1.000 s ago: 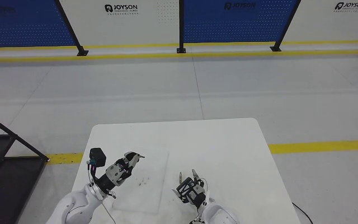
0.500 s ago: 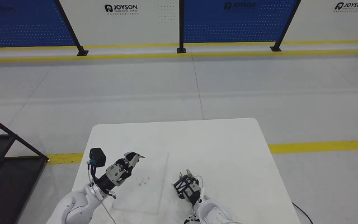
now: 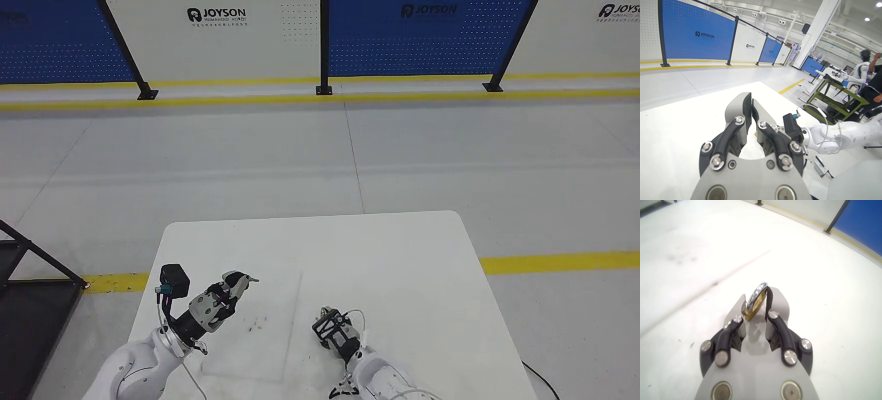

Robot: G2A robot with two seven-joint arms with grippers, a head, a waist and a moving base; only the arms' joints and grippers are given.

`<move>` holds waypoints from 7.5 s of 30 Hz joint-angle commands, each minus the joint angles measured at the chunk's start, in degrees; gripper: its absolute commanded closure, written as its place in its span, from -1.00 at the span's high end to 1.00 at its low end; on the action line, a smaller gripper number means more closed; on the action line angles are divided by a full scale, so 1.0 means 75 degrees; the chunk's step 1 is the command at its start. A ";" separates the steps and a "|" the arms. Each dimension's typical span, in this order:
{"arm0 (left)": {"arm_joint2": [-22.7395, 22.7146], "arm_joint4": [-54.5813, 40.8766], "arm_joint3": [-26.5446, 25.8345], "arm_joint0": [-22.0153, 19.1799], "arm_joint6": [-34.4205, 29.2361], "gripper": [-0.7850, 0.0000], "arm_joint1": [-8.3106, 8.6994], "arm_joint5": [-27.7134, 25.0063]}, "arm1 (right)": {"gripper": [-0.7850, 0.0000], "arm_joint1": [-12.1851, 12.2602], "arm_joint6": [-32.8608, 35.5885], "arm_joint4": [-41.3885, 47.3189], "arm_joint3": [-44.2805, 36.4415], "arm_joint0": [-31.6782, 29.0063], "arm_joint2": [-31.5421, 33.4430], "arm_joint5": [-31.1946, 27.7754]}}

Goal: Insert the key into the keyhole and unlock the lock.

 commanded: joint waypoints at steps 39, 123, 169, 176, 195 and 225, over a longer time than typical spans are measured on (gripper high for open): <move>0.2170 -0.2942 0.0265 -0.0756 0.0547 -1.00 -0.0263 -0.0652 | -1.00 0.0424 -0.6027 0.3249 -0.0366 0.0296 0.1344 -0.8205; 0.4726 -0.1673 0.2075 -0.2154 0.4198 -1.00 -0.1525 -0.1082 | -1.00 -0.0264 -0.6490 0.5154 -0.0511 0.0351 0.0561 -0.7334; 0.4274 -0.1404 0.2218 -0.2038 0.3985 -0.68 -0.1646 -0.1166 | -1.00 -0.0375 -0.5317 0.5320 -0.0900 -0.0056 0.1211 -0.7072; 0.4263 -0.1400 0.2260 -0.2062 0.3836 -0.73 -0.1658 -0.1165 | -1.00 -0.0388 -0.5103 0.5377 -0.0953 -0.0095 0.1271 -0.7075; 0.4230 -0.1383 0.2273 -0.2047 0.3656 -0.85 -0.1694 -0.1124 | -1.00 -0.0434 -0.4701 0.5406 -0.0988 -0.0169 0.1358 -0.7010; 0.3991 0.1836 0.2443 -0.2037 0.5808 -1.00 -0.1771 -0.0317 | -1.00 -0.0465 -0.4156 0.5483 -0.1077 -0.0291 0.1488 -0.6942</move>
